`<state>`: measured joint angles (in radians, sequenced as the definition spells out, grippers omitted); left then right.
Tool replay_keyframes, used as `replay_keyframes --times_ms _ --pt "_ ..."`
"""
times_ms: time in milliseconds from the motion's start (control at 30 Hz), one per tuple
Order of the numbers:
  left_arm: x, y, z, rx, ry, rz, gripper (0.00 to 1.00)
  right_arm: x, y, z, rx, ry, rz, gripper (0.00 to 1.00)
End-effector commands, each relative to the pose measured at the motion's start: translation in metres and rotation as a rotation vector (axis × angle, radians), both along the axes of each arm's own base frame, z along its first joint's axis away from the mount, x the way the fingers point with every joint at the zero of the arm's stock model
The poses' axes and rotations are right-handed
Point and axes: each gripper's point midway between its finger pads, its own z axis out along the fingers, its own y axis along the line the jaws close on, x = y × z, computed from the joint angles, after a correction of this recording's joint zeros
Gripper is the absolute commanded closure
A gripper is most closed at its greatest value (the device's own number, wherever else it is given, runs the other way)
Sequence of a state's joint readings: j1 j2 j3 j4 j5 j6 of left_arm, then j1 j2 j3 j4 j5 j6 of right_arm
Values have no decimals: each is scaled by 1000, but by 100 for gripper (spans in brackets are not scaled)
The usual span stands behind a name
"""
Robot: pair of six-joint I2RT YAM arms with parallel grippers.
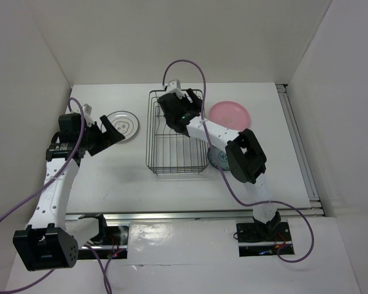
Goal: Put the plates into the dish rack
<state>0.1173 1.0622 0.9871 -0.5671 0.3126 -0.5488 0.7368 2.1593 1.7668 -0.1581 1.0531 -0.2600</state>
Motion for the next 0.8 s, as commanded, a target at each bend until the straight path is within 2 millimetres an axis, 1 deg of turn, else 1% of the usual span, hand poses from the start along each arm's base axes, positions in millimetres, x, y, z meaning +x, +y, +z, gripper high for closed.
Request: replay_keyframes --times_ms 0,33,67,100,133,167,200,233,267,300,333,367,400,433,467,500,533,567,600,667,700,733,767 --pt "4 3 5 22 -39 -8 1 3 11 43 166 -55 40 23" --pt "4 3 4 22 -39 -8 1 -1 12 64 219 -75 55 18" --pt "4 3 4 22 -39 -8 1 -3 16 76 256 -83 83 16" --pt "4 3 2 21 -30 -8 1 -6 15 86 281 -88 97 13" --pt "5 4 -1 20 -21 -8 1 -11 14 97 301 -88 108 11" --pt "5 4 -1 20 -21 -8 1 -20 9 123 359 -122 116 9" --pt "6 6 -1 20 -21 1 1 -24 5 133 396 -121 132 7" --pt "7 5 1 14 -21 -6 1 -27 -10 134 415 -103 118 7" --pt "7 5 1 14 -21 -6 1 -41 -25 146 501 -120 107 7" --pt "7 3 2 5 -23 -16 1 -48 -27 144 561 -89 148 6" --pt "9 3 3 5 -23 -16 1 -52 -47 143 603 -86 132 4" --pt "9 4 4 -4 -24 -18 1 -72 -65 143 681 -101 121 1" --pt "10 1 6 -15 -38 -33 1 -82 -69 137 731 -75 148 1" --pt "11 -1 9 -21 -50 -42 1 -97 -90 155 785 -128 145 1" --pt "11 -3 10 -34 -48 -45 1 -107 -99 128 793 -86 116 1" --pt "12 -6 13 -47 -64 -63 1 -115 -108 121 796 -79 94 1" --pt "11 -9 14 -55 -65 -74 1 -122 -123 113 806 -71 63 1" --pt "13 -7 16 -61 -79 -73 1 -135 -135 112 822 -70 47 1" --pt "14 -10 20 -76 -92 -93 1 -143 -142 87 833 -27 22 1" --pt "14 -14 23 -95 -101 -107 1 -153 -151 69 886 19 28 1" --pt "14 -12 24 -100 -103 -103 1 -162 -155 55 899 42 19 1" --pt "15 -14 26 -105 -114 -113 1 -167 -155 47 928 58 15 1" --pt "15 -14 26 -105 -114 -113 1 -166 -161 43 958 49 0 1"
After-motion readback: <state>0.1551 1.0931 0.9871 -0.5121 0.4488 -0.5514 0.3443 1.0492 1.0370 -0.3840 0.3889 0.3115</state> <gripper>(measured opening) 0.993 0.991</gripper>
